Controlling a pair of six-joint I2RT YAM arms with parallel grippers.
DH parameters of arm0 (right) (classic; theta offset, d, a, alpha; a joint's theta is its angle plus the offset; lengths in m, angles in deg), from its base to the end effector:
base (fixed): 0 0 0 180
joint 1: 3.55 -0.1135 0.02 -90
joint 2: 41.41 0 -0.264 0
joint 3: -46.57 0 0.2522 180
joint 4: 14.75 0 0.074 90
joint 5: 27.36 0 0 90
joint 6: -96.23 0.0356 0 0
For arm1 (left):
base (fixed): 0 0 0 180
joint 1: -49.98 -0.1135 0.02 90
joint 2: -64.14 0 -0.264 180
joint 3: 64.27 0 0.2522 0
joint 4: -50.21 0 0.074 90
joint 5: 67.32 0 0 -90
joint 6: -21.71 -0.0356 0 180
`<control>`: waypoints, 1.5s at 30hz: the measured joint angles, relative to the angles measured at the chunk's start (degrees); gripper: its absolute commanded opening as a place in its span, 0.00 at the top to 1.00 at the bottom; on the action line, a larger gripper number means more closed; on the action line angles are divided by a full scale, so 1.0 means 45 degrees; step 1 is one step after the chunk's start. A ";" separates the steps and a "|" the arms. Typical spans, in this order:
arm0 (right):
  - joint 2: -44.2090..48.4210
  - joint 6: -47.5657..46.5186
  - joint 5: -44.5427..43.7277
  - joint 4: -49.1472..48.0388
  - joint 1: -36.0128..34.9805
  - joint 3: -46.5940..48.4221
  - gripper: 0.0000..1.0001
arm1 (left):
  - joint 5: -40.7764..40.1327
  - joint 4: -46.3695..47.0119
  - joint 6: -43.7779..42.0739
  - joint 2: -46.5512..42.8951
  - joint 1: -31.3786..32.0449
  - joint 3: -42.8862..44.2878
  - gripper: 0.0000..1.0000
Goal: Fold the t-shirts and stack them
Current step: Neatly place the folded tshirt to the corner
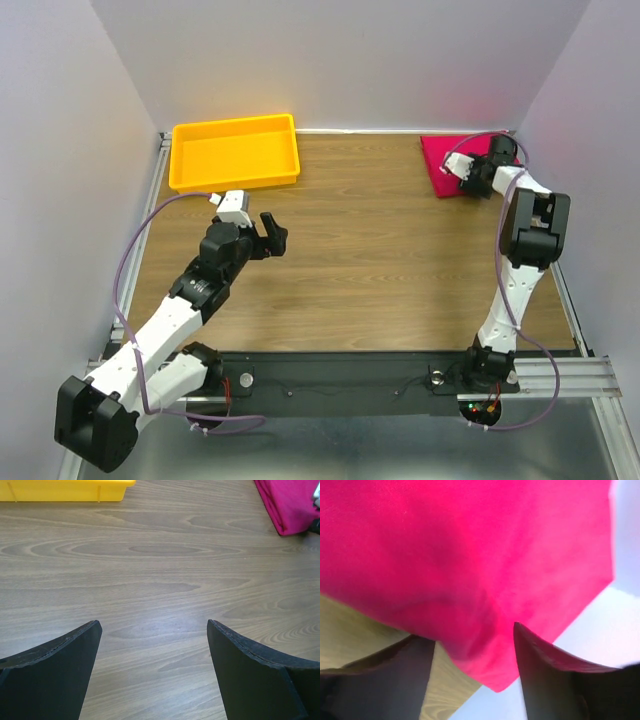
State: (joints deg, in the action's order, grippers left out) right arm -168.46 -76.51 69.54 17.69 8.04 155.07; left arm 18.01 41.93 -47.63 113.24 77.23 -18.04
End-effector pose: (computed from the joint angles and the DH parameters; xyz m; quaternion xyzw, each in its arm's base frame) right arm 0.4779 -0.0936 0.1590 -0.5637 0.7536 -0.2058 0.2682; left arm 0.1849 -0.0920 0.2792 0.0185 0.7720 -0.2289 0.5927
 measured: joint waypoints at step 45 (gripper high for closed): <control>0.0393 1.1506 0.0175 0.0680 0.0170 0.0578 0.66 | 0.0899 0.0563 0.0010 -0.1107 0.0000 -0.0573 0.02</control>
State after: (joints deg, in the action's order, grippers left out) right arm -166.69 -24.73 70.32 20.75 8.81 157.67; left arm 22.05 44.46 -47.58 108.26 77.23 -20.62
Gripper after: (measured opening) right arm 0.262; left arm 0.985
